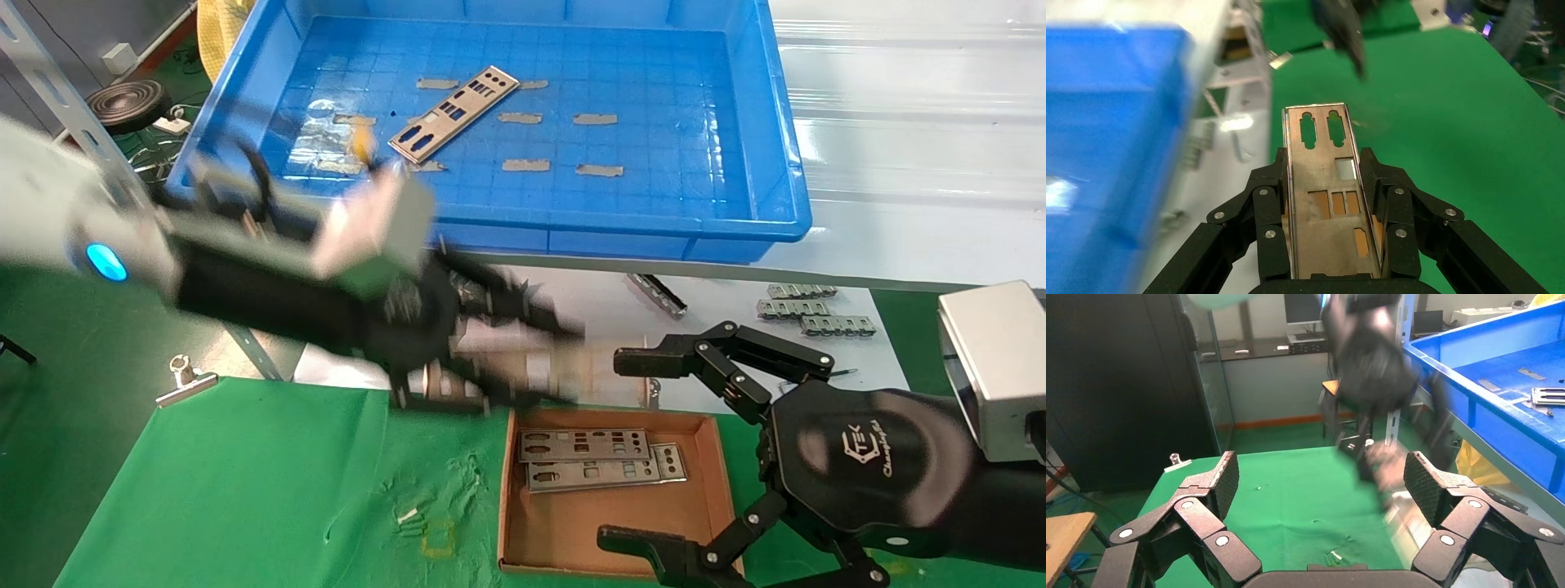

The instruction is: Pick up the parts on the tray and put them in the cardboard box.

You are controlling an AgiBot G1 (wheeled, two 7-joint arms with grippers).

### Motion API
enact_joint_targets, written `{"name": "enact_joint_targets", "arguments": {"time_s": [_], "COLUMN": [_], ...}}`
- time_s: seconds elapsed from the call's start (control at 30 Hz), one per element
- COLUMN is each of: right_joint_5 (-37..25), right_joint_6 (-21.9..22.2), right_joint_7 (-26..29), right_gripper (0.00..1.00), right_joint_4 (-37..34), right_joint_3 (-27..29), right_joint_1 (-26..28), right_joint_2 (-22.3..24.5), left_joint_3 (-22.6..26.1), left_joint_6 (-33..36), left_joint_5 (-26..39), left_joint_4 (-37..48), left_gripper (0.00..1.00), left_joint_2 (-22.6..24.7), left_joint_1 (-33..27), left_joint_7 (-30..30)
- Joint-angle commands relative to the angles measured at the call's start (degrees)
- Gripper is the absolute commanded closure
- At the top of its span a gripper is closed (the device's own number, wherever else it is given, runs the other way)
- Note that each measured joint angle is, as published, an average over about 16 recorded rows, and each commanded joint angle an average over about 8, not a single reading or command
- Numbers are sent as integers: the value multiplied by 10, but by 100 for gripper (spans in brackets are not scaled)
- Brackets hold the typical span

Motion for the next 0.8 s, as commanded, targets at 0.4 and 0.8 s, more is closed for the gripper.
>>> {"name": "enact_joint_targets", "arguments": {"time_s": [0.4, 0.8], "right_joint_5": [0, 0], "right_joint_6": [0, 0], "right_joint_7": [0, 0], "right_gripper": [0, 0], "right_joint_4": [0, 0], "right_joint_3": [0, 0], "right_joint_1": [0, 0], "right_joint_2": [0, 0], "left_joint_3": [43, 78], "left_joint_6": [-131, -246], "left_joint_5": [21, 3], "left_joint_4": [44, 32], "left_gripper": [100, 27], "left_joint_2": [93, 122], "left_joint_1": [127, 175], "left_joint_7": [111, 141]}}
